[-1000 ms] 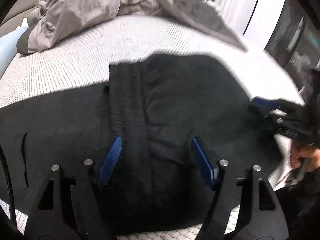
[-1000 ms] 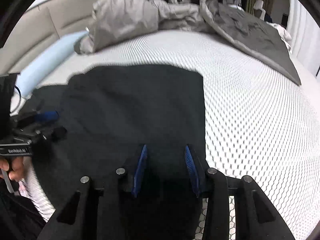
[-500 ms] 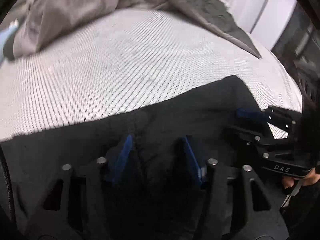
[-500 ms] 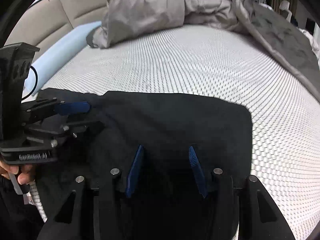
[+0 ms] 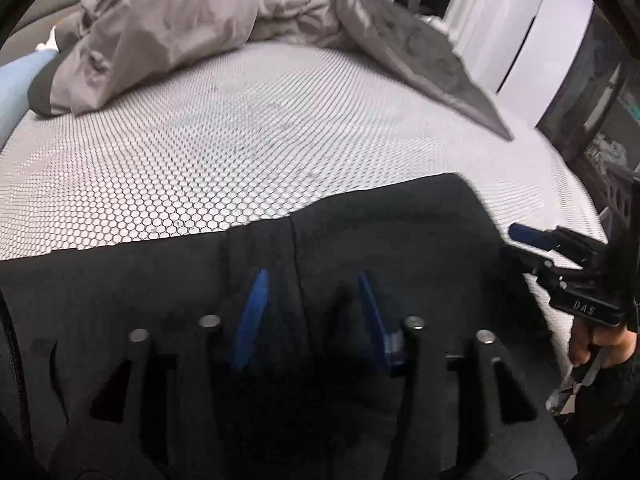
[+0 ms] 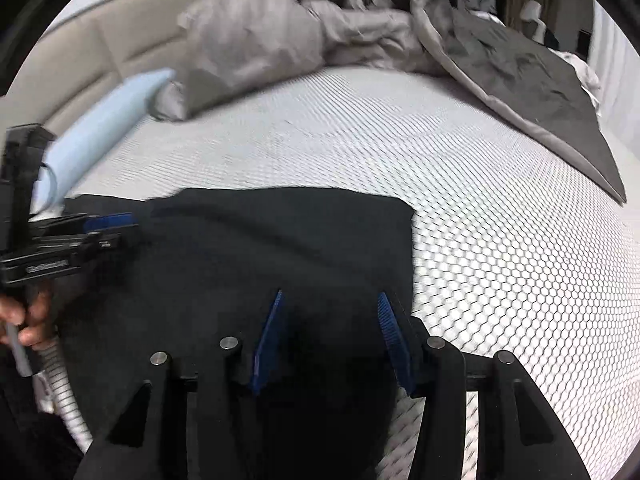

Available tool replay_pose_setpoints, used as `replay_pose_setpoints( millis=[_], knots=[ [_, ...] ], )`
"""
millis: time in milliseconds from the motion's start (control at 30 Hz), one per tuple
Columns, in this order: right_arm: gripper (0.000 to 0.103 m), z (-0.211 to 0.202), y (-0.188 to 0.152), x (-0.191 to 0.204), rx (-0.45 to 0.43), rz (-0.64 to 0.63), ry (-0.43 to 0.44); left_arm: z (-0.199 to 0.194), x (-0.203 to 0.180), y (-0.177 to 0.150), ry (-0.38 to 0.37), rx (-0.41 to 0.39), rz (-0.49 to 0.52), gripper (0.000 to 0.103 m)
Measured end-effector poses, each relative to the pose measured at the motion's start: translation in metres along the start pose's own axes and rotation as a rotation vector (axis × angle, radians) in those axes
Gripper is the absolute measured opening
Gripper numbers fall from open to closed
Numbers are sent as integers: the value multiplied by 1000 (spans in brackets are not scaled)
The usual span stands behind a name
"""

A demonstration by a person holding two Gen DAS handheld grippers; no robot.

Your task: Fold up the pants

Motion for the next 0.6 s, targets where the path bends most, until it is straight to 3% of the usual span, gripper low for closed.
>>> replay_pose_setpoints(
  millis=[67, 167, 400, 500, 600],
  knots=[
    [53, -15, -9, 10, -31, -5, 44, -16, -8, -8, -7, -26, 13, 68],
    [54, -25, -16, 33, -45, -28, 100, -35, -28, -27, -2, -64, 53, 80],
    [61, -14, -60, 57, 38, -70, 80, -47, -34, -103, -17, -54, 6, 80],
    [71, -11, -78, 55, 56, -60, 74, -37, -28, -117, 29, -27, 22, 81],
    [72, -4, -81, 52, 70, -71, 64, -31, -18, -120, 69, -11, 3, 81]
  ],
)
Point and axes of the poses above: each gripper's, at about its wrist camera, not at the fingertips, and z roughly the way its jaws point, x to its left, y to its top, the point moved 7 cm from there along z, roughly the way its jaws point, and after that the axes turned 7 degrees about x, right-handed, at the moved point
